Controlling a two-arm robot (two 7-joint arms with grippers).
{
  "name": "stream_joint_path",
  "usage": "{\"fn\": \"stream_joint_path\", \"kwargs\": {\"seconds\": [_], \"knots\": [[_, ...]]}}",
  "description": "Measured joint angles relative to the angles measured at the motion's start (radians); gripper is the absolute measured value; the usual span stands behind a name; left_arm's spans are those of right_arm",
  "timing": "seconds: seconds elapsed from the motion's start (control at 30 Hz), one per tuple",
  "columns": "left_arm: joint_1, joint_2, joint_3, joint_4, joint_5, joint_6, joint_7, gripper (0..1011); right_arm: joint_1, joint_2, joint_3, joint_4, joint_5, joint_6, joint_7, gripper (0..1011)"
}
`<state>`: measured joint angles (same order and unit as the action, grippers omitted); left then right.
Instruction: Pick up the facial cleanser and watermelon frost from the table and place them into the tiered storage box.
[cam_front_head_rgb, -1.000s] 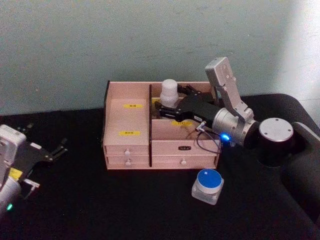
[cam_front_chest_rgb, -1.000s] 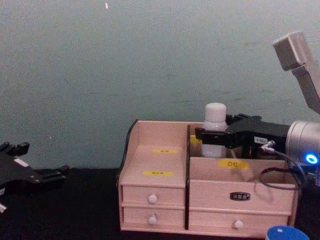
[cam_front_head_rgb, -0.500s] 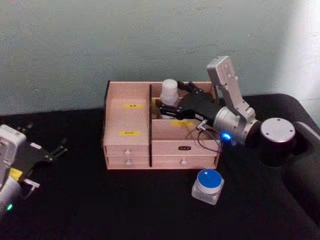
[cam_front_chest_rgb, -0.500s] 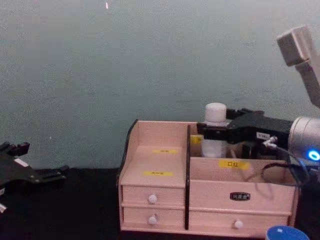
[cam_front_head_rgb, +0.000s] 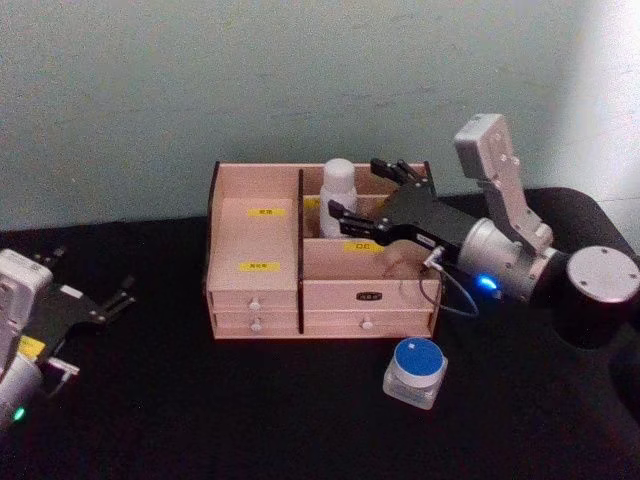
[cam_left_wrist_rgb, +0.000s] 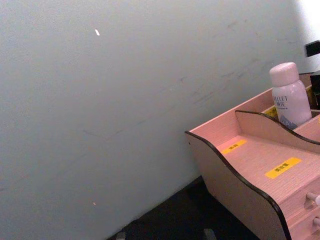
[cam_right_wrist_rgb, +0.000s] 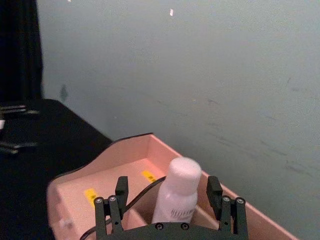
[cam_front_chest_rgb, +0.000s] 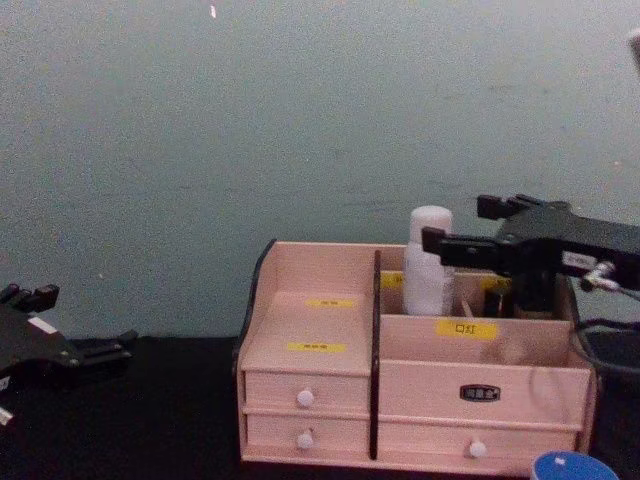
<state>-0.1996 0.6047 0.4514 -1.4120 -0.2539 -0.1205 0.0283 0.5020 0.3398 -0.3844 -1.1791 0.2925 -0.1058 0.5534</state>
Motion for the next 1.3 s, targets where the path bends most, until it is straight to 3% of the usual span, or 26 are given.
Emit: {"fn": "stream_joint_path", "kwargs": {"seconds": [0.4,0.63,1.03,1.3], "knots": [[0.0,0.0,0.0,0.0,0.0,0.0,0.0,1001,-0.149,0.131,0.033,-0.179,0.102,-0.029,0.088,1000],[0.0,0.0,0.0,0.0,0.0,0.0,0.0,1001,-0.224,0.216,0.036,-0.27,0.151,0.003,0.12,1000],[0.0,0.0,0.0,0.0,0.0,0.0,0.0,1001,-0.282,0.298,0.013,-0.313,0.228,0.09,0.158,1000],[0.0,0.0,0.0,0.0,0.0,0.0,0.0,1002,-0.305,0.339,-0.006,-0.319,0.254,0.149,0.156,1000]]}}
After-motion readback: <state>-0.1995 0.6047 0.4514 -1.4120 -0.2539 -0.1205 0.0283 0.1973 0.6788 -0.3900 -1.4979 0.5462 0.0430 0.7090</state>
